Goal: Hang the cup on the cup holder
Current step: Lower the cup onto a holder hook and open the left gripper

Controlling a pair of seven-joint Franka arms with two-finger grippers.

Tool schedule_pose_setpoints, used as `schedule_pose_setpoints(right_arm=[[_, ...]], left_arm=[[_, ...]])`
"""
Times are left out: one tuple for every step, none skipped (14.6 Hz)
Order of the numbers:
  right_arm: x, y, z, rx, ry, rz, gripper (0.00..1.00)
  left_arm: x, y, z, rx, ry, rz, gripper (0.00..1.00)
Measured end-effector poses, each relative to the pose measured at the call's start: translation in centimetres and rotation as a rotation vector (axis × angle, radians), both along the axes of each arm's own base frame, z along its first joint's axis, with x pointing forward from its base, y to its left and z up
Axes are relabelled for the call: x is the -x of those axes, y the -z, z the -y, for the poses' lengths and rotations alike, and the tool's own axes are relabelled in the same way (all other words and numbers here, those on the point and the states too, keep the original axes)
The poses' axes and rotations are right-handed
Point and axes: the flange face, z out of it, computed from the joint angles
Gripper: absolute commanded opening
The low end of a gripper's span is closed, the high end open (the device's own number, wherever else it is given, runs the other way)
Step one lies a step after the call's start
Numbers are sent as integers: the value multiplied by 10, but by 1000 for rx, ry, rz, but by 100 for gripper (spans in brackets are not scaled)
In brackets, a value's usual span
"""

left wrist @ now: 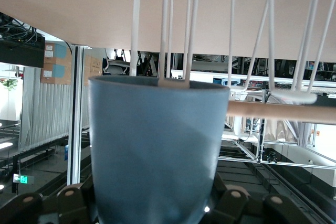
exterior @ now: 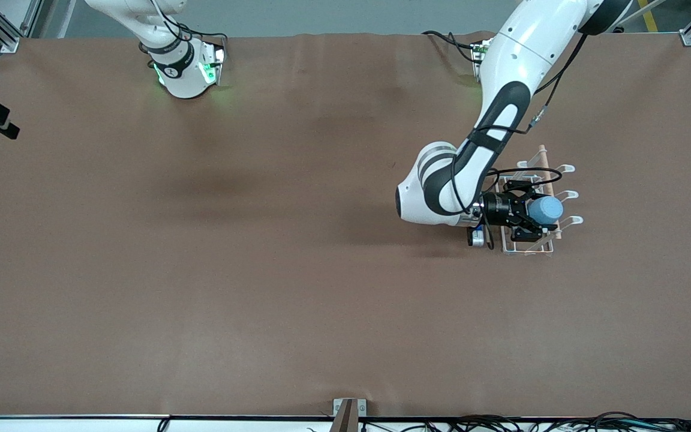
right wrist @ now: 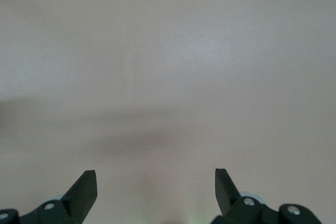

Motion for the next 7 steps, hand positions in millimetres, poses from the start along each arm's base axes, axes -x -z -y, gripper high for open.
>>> schedule_pose_setpoints(right_arm=[[1,-3,4,0,0,6,99],[1,-6,4,1,-5,14,99],[0,-9,0,1,-12,20,99],[0,-10,-4,2,-21,24,99],[-2,-11,-7,2,-27,25,99],[-3,-11,-9,2,-31,25,99],[-3,-11,-10,2,-33,25,99]], left_arm=[[1,4,0,-2,-2,11,77],[1,9,-1,-4,-3,20,100],[2,12,-1,-6,-4,31,100],[3,14,0,-6,-5,46,100],[3,15,1,-5,-6,62,100],[3,14,1,-3,-7,81,100],[2,12,2,-1,-8,96,100]])
